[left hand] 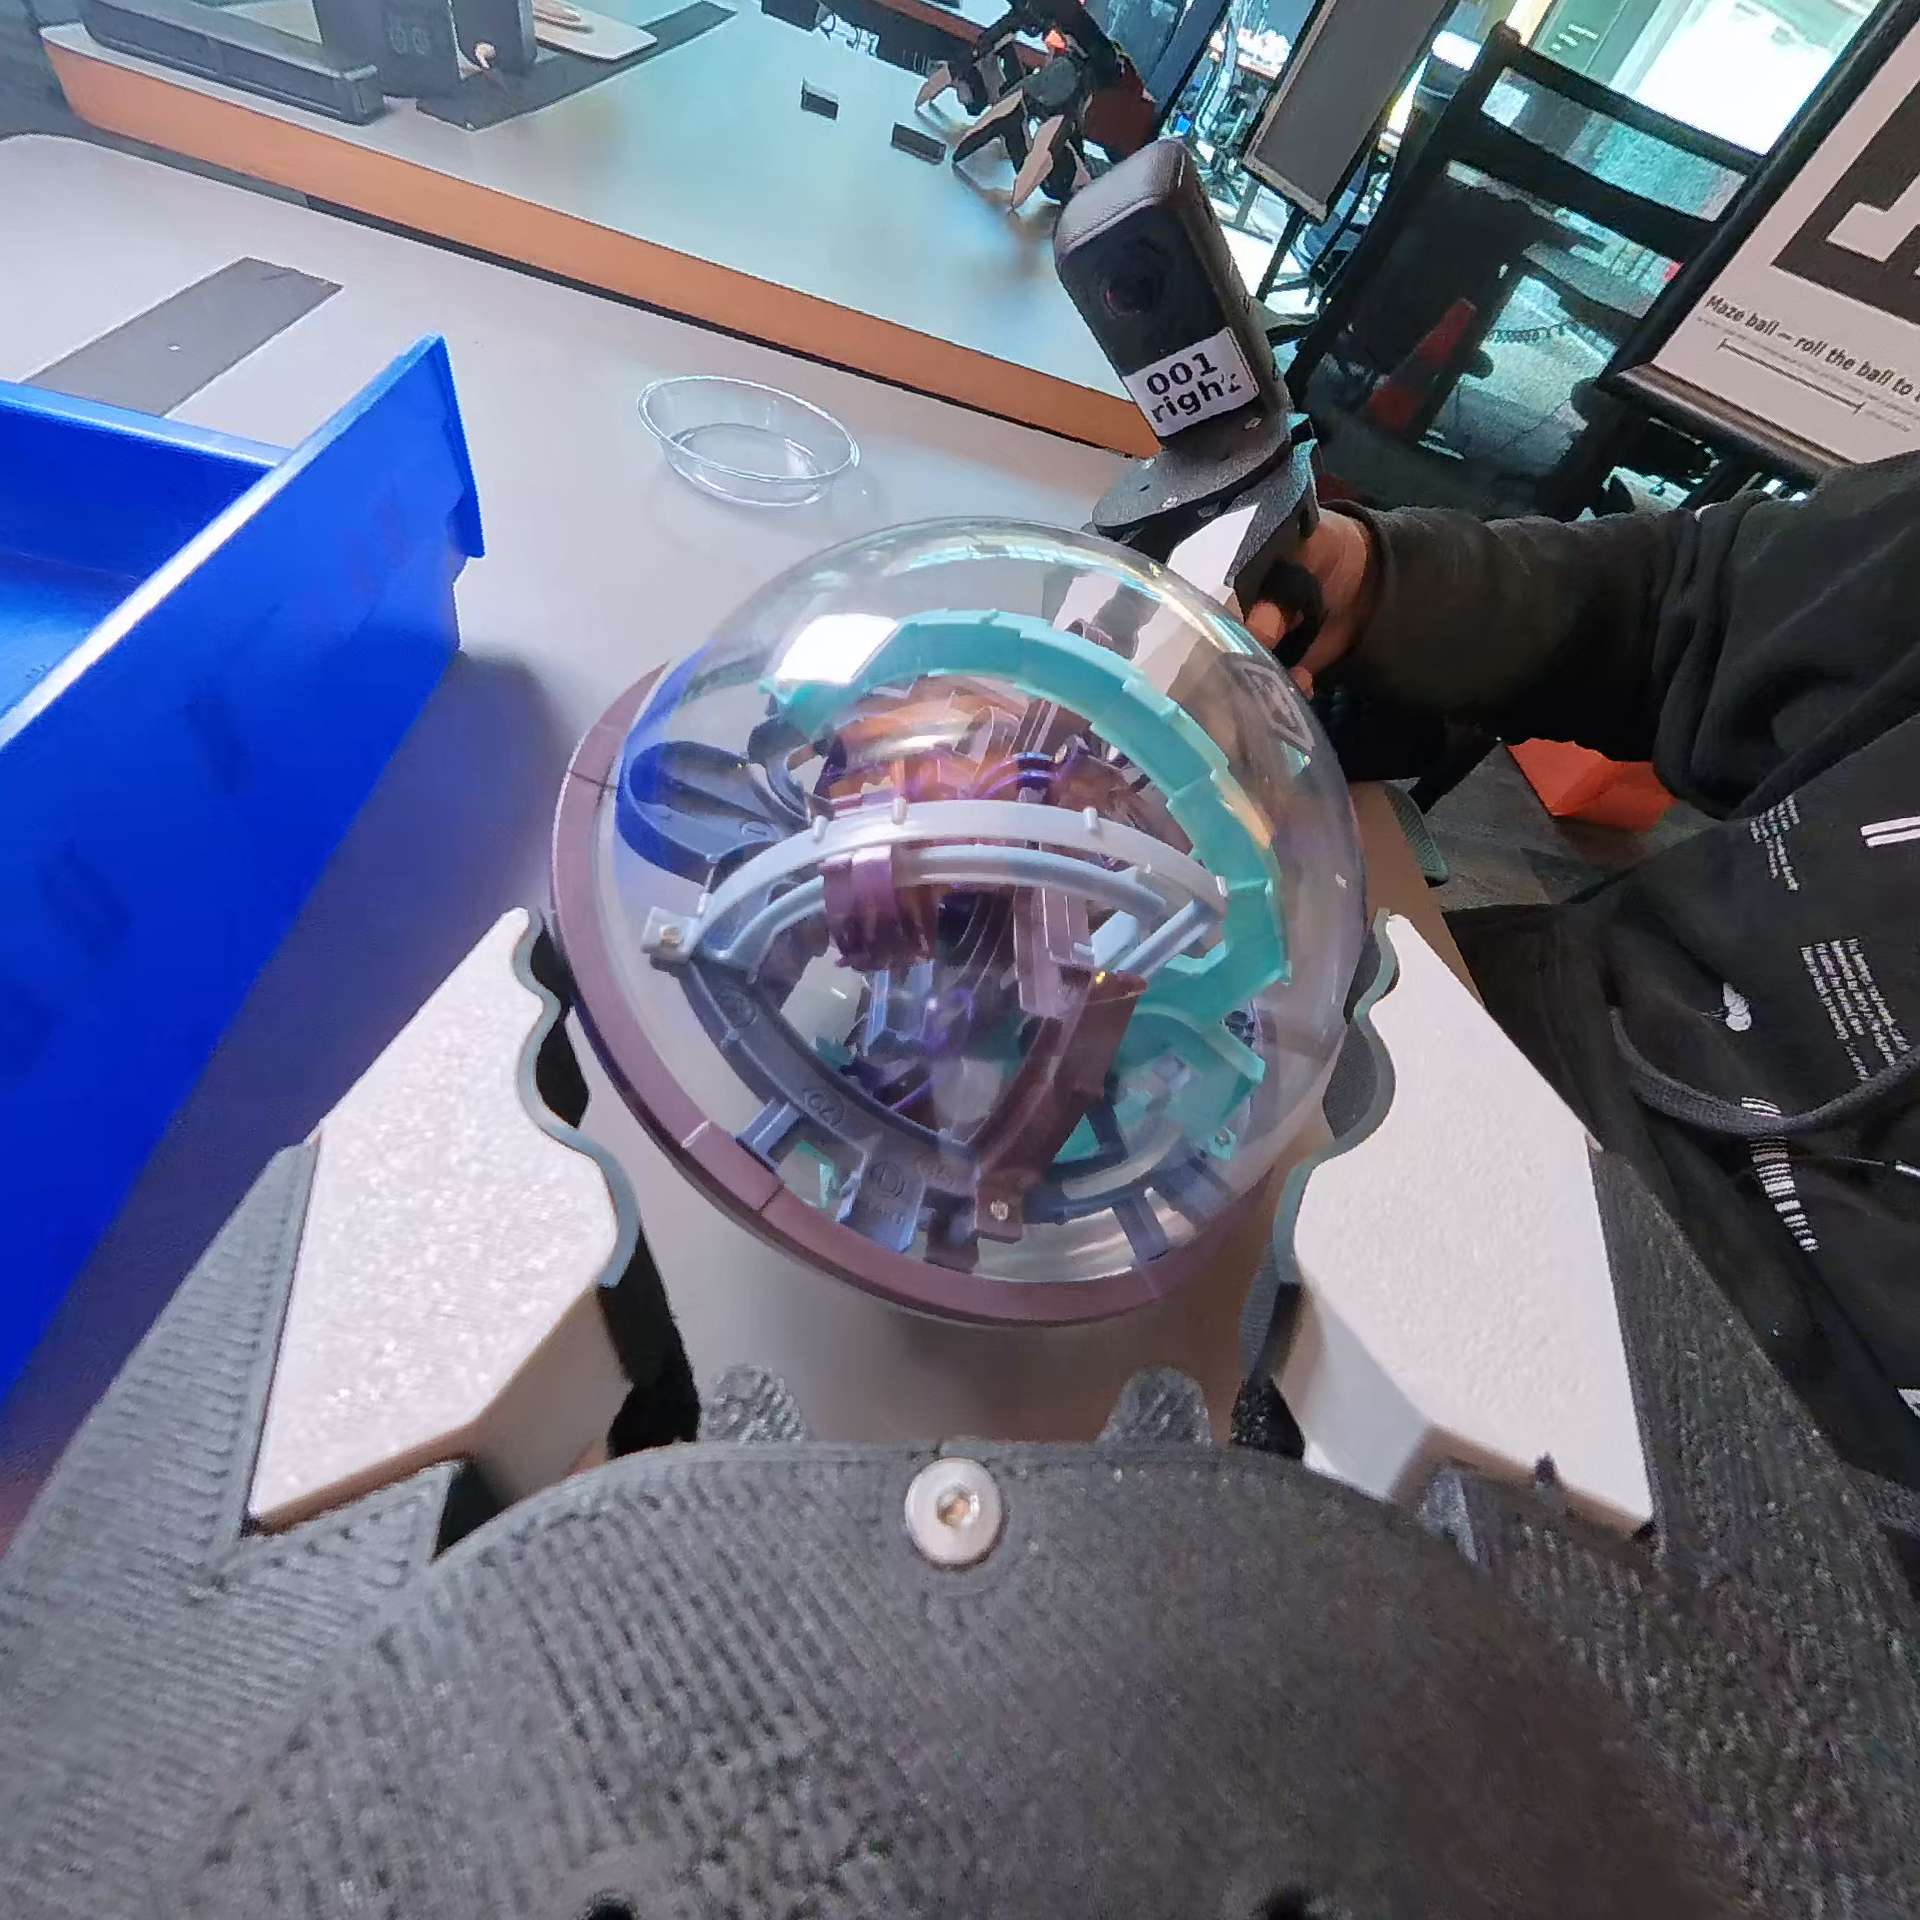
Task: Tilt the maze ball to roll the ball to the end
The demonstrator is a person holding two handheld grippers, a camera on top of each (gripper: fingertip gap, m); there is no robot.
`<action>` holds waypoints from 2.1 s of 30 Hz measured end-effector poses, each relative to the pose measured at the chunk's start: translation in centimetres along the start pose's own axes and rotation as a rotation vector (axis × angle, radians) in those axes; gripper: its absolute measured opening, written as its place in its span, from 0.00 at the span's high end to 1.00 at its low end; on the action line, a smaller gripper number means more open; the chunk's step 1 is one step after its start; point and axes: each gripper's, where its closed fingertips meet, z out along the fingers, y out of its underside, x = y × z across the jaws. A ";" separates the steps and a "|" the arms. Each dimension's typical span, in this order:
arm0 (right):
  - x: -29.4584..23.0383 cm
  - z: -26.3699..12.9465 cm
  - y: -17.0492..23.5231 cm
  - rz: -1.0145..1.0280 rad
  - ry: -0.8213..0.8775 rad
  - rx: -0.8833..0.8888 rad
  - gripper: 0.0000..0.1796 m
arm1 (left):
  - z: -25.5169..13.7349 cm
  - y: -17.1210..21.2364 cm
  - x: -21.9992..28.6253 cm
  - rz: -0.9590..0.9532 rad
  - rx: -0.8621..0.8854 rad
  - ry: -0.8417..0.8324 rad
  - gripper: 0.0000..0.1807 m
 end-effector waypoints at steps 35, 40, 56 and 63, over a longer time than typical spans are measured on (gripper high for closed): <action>-1.1 -1.2 -3.7 -0.930 0.163 -0.280 0.60 | 1.9 -1.8 -2.0 -0.178 -0.034 0.086 0.20; -1.8 -0.6 -6.3 -1.108 0.114 -0.419 0.53 | 2.8 -2.2 -2.4 -0.176 -0.093 0.061 0.20; 0.5 0.0 -7.0 -0.949 -0.065 -0.526 0.42 | 0.4 -6.2 -1.9 -0.166 0.027 0.058 0.23; 0.8 -0.7 -6.8 -0.908 -0.055 -0.415 0.42 | -0.6 1.2 -2.0 0.012 -0.010 -0.192 0.22</action>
